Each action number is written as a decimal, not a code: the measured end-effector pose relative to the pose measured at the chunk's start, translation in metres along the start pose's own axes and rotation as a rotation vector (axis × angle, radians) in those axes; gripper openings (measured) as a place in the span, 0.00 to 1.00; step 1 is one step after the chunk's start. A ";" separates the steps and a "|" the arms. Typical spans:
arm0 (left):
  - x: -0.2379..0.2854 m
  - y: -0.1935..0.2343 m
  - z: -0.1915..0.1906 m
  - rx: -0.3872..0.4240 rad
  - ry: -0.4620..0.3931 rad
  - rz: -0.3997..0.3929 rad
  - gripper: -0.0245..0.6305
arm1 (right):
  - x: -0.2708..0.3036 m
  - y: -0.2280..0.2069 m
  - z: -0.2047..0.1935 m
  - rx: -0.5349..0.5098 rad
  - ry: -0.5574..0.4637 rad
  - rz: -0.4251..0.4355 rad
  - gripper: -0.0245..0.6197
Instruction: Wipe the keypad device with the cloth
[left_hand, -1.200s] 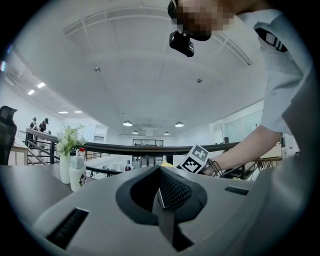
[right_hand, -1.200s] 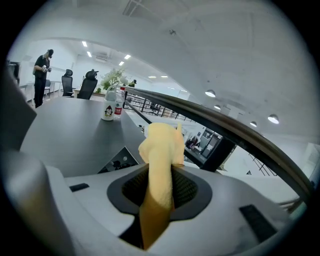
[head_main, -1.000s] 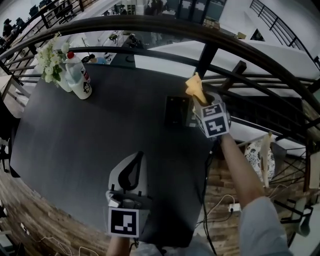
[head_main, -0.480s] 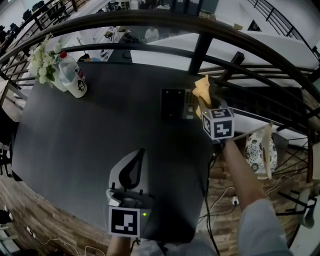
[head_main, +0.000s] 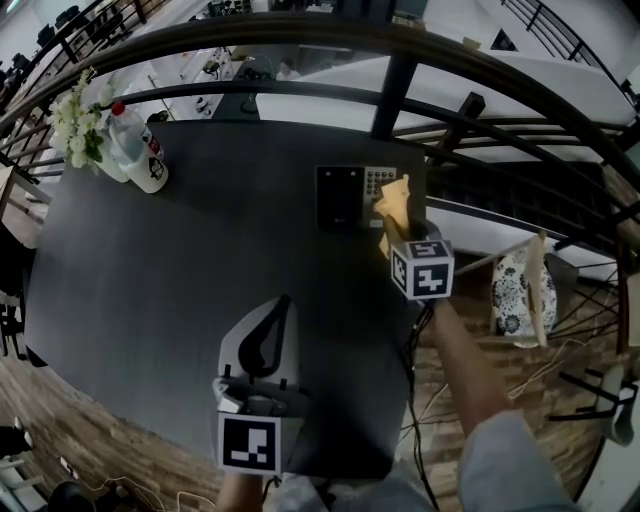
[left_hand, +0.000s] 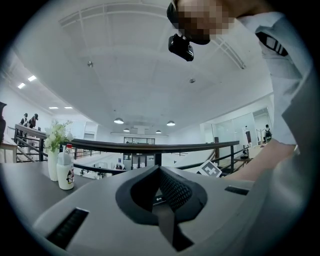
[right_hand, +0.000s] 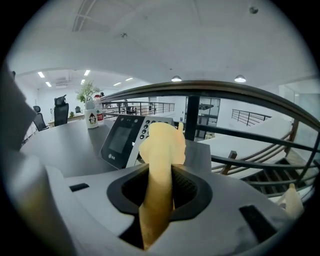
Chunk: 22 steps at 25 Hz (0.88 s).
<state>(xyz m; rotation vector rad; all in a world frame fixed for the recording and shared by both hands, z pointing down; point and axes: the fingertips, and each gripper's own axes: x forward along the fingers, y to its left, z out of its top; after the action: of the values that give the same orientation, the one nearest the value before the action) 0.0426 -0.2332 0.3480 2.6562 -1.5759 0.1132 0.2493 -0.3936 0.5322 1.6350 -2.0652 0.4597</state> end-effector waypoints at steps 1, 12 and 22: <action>-0.001 0.000 0.000 0.000 0.000 -0.001 0.05 | -0.001 0.003 -0.004 0.009 0.006 0.001 0.20; -0.014 -0.005 0.008 -0.002 -0.018 -0.002 0.05 | -0.012 0.041 -0.016 0.054 0.033 0.053 0.20; -0.035 -0.002 0.031 -0.015 -0.038 0.050 0.05 | -0.070 0.076 0.010 0.049 -0.047 0.167 0.20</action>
<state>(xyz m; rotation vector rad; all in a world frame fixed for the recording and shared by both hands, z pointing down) 0.0285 -0.2043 0.3141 2.6234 -1.6483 0.0535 0.1867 -0.3237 0.4878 1.5205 -2.2521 0.5365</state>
